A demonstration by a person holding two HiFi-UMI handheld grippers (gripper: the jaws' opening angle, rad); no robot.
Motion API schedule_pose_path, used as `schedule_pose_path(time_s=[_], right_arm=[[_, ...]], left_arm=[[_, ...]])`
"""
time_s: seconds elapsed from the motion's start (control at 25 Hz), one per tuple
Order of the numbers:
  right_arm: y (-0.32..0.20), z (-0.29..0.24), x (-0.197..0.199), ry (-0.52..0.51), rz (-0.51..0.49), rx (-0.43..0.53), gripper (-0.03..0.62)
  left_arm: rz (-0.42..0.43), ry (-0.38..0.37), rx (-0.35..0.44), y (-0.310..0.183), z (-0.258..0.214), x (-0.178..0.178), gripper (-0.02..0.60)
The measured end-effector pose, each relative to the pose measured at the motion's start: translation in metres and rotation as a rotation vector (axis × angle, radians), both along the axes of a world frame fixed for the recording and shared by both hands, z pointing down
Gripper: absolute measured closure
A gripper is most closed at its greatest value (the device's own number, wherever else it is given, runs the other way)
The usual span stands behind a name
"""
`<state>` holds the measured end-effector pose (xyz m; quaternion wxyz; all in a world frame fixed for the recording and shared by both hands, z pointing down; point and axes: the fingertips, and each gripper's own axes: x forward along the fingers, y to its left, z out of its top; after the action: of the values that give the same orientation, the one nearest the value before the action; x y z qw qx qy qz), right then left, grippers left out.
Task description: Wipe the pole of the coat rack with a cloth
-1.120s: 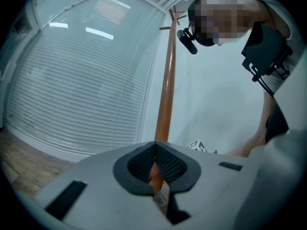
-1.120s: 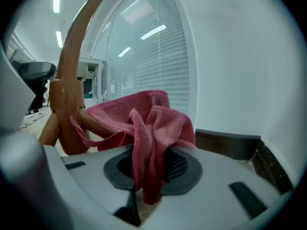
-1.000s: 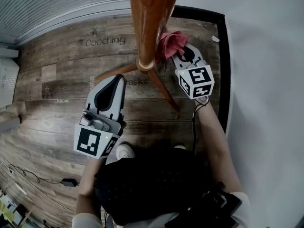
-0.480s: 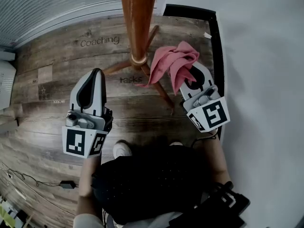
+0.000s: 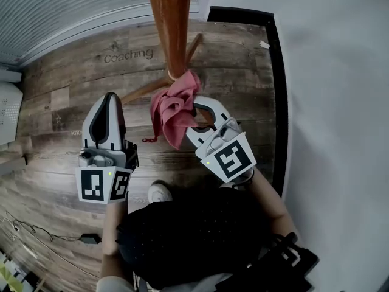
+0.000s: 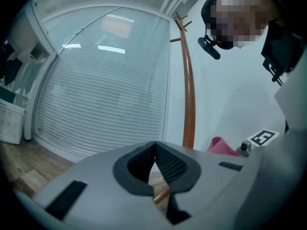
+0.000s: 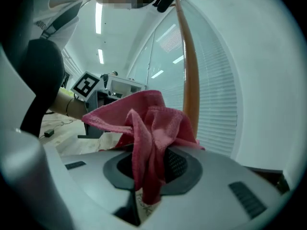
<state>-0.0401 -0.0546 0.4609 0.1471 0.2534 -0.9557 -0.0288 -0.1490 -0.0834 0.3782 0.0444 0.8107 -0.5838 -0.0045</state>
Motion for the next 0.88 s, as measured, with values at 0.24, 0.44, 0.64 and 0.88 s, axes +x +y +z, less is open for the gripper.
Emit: schedule_pose_path(time_s=[0.24, 0.44, 0.64, 0.88], right_arm=[[-0.024, 0.012, -0.025, -0.002, 0.138, 0.057, 0.508], [-0.038, 0.025, -0.033, 0.06, 0.226, 0.08, 0.508], [-0.04, 0.037, -0.039, 0.133, 0.265, 0.083, 0.508], [-0.037, 0.049, -0.048, 0.188, 0.281, 0.032, 0.508]], left_arm=[[-0.027, -0.014, -0.043, 0.004, 0.018, -0.018, 0.566], [-0.022, -0.016, -0.054, 0.005, 0.024, -0.021, 0.566], [-0.036, -0.01, -0.066, 0.007, 0.028, -0.027, 0.566], [-0.042, -0.015, -0.075, 0.009, 0.029, -0.031, 0.566]])
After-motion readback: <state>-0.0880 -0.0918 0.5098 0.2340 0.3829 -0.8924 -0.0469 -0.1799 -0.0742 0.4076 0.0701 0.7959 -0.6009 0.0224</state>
